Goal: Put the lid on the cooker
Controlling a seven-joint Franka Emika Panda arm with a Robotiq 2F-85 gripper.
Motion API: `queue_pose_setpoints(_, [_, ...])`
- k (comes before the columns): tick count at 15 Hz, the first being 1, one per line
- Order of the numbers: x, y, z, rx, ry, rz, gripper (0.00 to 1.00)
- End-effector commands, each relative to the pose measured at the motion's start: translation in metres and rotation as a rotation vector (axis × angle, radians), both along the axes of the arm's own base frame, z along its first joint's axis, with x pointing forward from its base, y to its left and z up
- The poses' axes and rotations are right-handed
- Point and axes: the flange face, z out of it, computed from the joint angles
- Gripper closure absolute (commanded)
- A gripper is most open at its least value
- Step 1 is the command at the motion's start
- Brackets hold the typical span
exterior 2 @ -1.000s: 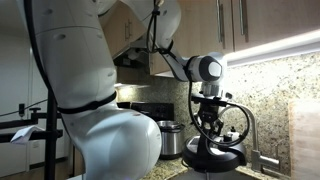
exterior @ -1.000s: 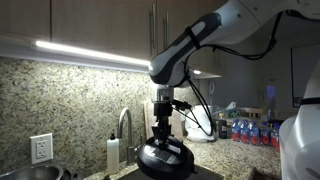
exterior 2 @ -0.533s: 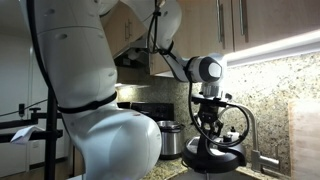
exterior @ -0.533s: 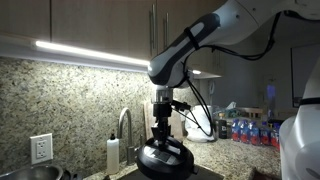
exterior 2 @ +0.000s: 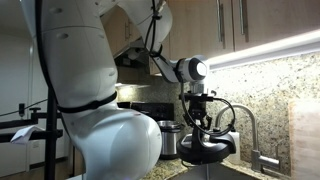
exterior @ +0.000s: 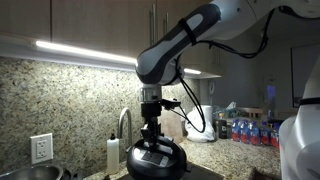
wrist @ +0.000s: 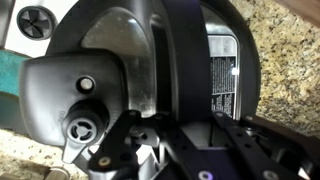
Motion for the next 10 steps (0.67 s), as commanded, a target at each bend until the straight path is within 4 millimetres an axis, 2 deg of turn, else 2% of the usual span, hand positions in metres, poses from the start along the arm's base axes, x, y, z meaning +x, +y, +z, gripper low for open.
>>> queue_pose_setpoints(1, [-0.001, 0.022, 0.037, -0.045, -0.055, 0.029, 0.96])
queue_pose_setpoints(7, [0.013, 0.070, 0.062, -0.011, -0.107, 0.150, 0.96])
queue_pose_setpoints(10, [0.017, 0.096, 0.056, 0.009, -0.100, 0.208, 0.96])
